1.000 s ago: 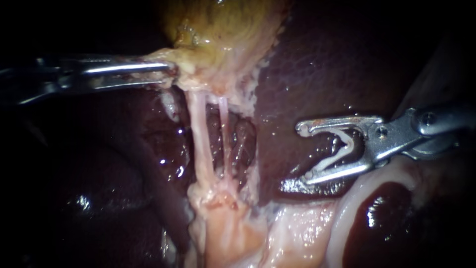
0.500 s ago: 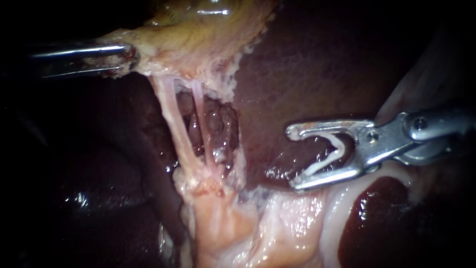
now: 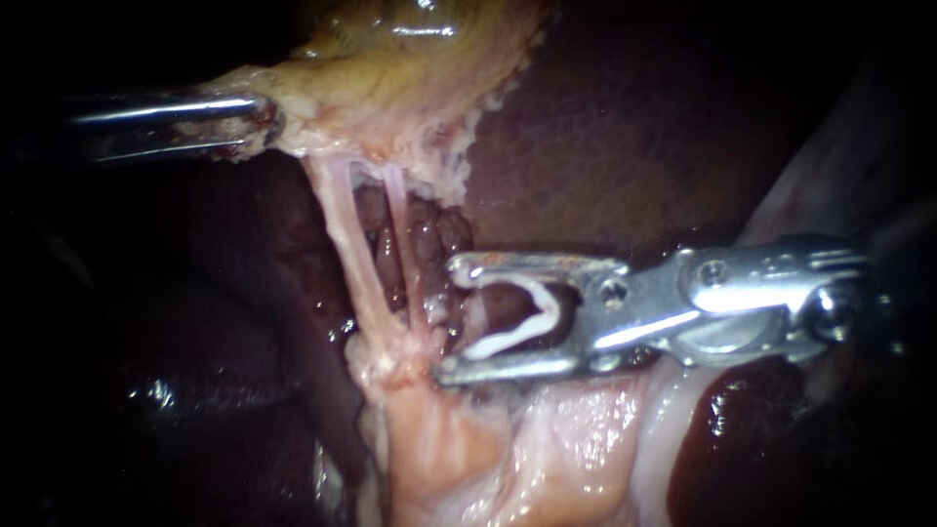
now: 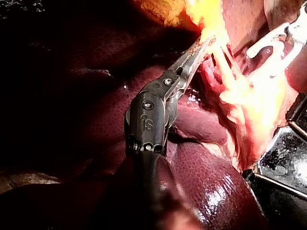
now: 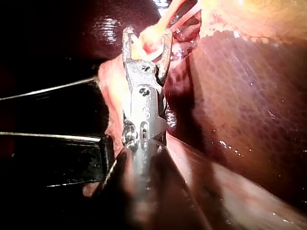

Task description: Clipping first clip left tube

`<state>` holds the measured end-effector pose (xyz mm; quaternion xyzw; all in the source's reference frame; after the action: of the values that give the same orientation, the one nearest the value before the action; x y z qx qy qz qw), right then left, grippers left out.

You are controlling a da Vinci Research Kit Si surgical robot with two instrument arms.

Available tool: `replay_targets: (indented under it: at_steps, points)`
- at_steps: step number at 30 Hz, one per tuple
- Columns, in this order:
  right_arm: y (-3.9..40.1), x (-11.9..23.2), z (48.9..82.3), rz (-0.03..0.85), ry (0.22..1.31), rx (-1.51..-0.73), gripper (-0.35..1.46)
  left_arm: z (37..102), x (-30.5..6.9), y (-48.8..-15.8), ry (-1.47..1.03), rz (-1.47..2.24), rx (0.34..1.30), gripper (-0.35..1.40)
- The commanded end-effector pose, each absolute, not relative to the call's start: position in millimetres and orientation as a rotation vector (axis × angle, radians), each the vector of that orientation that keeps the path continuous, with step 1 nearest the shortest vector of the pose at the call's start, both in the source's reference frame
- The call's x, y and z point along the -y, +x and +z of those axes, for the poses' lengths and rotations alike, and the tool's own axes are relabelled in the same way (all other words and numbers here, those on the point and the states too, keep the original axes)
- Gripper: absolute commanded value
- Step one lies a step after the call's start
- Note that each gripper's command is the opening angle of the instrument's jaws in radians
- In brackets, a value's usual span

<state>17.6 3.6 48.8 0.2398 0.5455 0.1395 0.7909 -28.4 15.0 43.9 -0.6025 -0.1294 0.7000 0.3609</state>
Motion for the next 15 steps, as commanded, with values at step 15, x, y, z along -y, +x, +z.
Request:
replay_targets:
  at_steps: [15]
  points:
    - [21.0, -2.1, 51.8, 0.304, 0.523, -1.173, 0.49, 44.0, -14.9, -28.6, -1.549, 1.804, 0.328, -0.35]
